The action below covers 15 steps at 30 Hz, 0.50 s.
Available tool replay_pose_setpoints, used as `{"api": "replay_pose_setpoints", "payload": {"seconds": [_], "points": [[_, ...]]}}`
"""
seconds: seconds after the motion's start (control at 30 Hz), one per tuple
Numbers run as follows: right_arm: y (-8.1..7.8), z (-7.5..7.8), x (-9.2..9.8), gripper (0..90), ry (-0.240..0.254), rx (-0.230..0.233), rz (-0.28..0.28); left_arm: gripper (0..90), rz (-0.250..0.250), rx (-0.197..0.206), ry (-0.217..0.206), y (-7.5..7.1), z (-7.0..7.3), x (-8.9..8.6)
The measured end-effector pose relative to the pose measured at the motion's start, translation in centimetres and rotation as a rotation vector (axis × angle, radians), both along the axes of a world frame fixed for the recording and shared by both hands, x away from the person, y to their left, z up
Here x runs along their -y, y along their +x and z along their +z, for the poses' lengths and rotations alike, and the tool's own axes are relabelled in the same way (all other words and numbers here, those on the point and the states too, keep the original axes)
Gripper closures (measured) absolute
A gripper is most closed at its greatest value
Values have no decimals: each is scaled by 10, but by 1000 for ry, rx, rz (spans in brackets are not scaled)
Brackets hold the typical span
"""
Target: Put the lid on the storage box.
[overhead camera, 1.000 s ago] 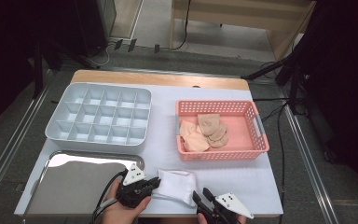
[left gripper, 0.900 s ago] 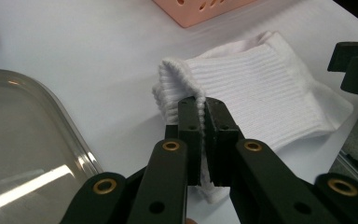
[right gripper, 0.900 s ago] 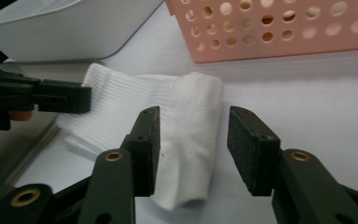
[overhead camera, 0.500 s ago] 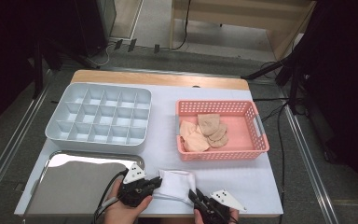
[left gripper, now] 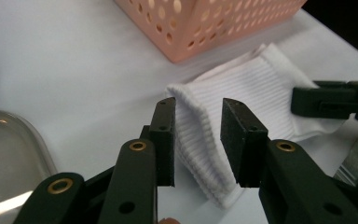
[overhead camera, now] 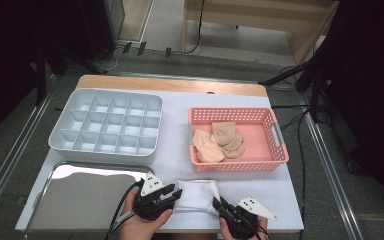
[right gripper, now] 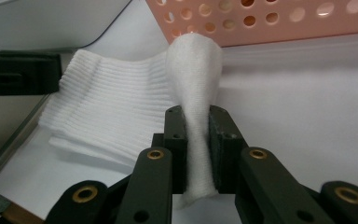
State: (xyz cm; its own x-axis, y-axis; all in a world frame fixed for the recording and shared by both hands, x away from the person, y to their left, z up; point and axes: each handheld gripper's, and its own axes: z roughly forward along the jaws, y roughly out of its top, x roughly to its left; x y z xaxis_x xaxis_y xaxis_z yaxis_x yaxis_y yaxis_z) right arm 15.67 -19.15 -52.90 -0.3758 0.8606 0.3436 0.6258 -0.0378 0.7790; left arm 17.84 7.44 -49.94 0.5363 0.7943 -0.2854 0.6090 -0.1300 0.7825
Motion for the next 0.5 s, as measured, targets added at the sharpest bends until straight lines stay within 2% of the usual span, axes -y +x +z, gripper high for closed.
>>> {"api": "replay_pose_setpoints", "payload": {"seconds": [0.1,0.17,0.23,0.3,0.4,0.5], "points": [[1,2,1,796,4,5,0,730,-41,18,-17,-3,4,7],[1,3,1,797,5,9,1,774,-87,5,9,-3,2,20],[1,4,1,797,8,14,3,826,-106,-6,35,-1,-3,34],[1,5,1,797,10,17,3,865,-105,-32,66,6,-8,43],[-1,7,0,797,11,22,8,885,-98,-70,82,16,-16,54],[-3,9,-2,796,17,29,16,896,-87,-84,87,20,-20,58]]}}
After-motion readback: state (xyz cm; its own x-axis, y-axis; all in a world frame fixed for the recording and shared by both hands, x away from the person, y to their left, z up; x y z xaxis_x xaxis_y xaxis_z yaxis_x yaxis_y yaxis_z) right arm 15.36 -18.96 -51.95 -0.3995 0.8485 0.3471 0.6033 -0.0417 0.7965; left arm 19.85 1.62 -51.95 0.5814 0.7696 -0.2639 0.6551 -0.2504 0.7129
